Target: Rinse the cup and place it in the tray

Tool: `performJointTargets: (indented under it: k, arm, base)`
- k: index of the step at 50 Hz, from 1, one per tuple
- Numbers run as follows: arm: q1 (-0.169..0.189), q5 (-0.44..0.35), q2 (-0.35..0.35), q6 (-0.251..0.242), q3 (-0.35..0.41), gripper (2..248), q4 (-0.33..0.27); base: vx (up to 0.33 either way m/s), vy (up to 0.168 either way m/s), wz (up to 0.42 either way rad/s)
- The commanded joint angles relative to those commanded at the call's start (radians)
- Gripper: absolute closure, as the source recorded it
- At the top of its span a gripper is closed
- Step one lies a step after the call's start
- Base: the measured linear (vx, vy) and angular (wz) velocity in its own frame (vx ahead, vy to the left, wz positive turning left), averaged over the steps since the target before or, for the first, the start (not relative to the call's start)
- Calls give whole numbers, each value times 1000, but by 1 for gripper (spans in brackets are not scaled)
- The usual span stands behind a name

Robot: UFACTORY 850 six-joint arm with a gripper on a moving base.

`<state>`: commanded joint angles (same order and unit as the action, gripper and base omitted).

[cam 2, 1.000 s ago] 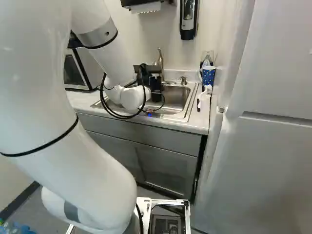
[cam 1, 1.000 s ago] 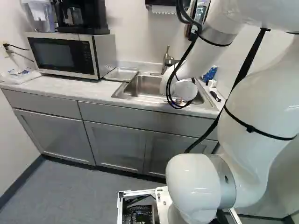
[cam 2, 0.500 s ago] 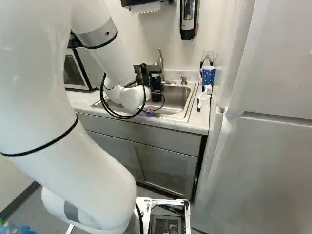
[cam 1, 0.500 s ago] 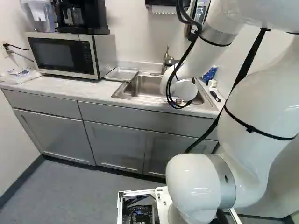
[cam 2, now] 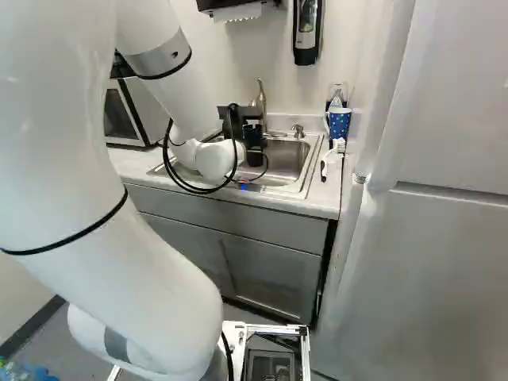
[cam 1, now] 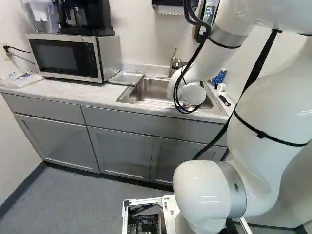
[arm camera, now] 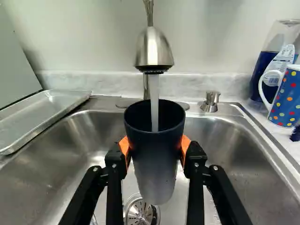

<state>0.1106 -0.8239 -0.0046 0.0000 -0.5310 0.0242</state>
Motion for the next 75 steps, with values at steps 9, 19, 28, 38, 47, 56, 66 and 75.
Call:
performJointTargets:
  k: [9, 19, 28, 38, 47, 56, 66, 75]
  arm:
    - [0, 0, 0, 0, 0, 127, 0]
    - [0, 0, 0, 0, 0, 127, 0]
    - [0, 0, 0, 0, 0, 127, 0]
    - [0, 0, 0, 0, 0, 127, 0]
    - [0, 0, 0, 0, 0, 127, 0]
    - [0, 0, 0, 0, 0, 127, 0]
    - [0, 0, 0, 0, 0, 127, 0]
    - [0, 0, 0, 0, 0, 127, 0]
  base:
    - [0, 0, 0]
    - [0, 0, 0]
    - [0, 0, 0]
    - [0, 0, 0]
    - [0, 0, 0]
    - [0, 0, 0]
    - [0, 0, 0]
    - [0, 0, 0]
